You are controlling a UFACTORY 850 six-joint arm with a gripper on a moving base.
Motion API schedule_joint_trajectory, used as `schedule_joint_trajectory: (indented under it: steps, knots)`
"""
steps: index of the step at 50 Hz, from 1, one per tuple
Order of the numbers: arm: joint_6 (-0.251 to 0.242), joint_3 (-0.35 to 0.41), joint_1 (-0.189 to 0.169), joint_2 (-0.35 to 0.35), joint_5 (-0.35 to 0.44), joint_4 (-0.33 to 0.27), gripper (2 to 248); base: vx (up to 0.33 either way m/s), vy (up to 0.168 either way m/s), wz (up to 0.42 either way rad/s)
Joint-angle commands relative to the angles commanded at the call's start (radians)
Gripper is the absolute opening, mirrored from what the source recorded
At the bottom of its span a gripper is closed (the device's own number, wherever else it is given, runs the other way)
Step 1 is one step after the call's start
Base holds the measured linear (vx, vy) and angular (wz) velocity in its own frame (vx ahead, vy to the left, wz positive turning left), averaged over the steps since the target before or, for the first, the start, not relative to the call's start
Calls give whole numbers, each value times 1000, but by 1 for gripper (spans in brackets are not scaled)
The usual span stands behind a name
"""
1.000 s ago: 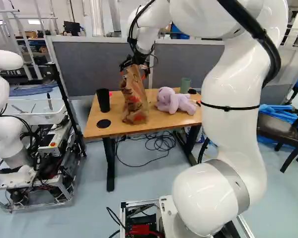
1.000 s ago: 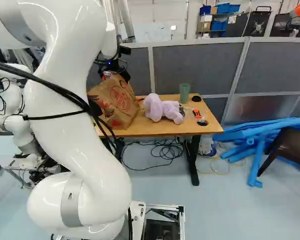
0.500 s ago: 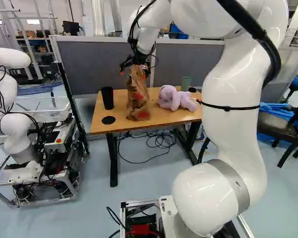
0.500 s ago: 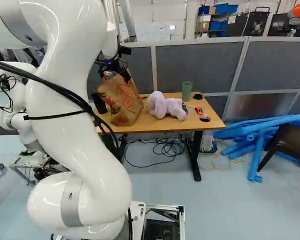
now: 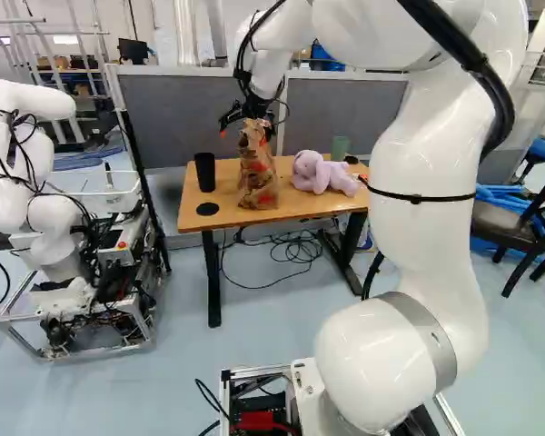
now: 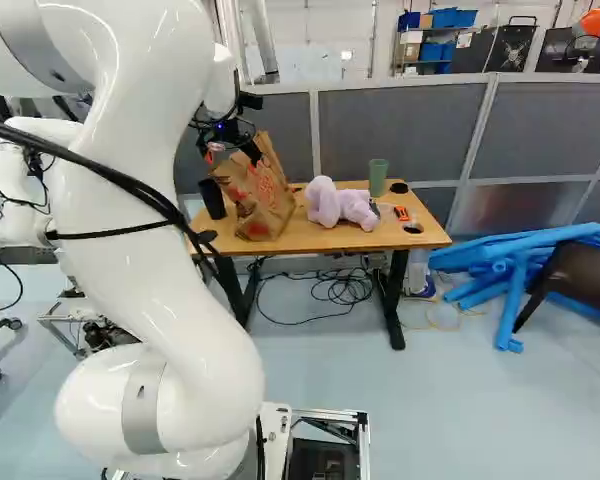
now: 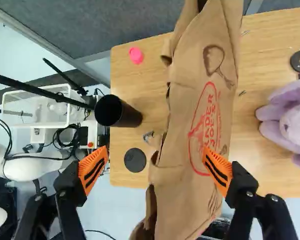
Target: Pick up the bag on the ground and place it on the table
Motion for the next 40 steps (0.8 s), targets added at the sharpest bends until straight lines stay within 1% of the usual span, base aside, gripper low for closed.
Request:
schedule_joint_trajectory:
  steps: [10, 25, 40]
  knots:
    - [0, 0, 0, 0, 0, 0, 247, -164, 40, -22]
    - [0, 0, 0, 0, 0, 0, 247, -188, 3, 17]
    - [0, 0, 0, 0, 0, 0, 247, -15, 0, 2]
